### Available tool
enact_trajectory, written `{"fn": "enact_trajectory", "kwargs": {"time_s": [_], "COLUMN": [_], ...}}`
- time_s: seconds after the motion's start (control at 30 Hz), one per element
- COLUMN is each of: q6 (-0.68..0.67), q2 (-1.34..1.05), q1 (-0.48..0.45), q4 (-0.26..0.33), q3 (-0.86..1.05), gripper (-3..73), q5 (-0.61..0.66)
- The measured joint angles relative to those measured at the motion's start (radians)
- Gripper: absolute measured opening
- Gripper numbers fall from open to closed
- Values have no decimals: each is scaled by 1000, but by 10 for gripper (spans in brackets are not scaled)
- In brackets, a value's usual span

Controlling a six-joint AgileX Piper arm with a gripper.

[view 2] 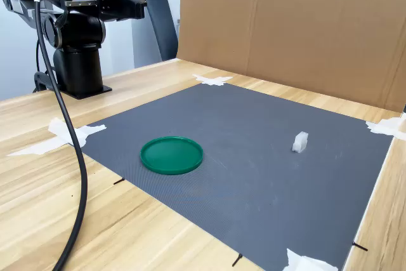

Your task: Grasp a white terminal and put it in the green lid.

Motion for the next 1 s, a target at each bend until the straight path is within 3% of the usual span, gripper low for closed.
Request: {"fn": "enact_trajectory", "kwargs": {"time_s": [1.0], "q6": [0], "q2": [83], "q1": [0], "q4": [0], "q3": [0], "gripper": [-27], "q5": [-31]}}
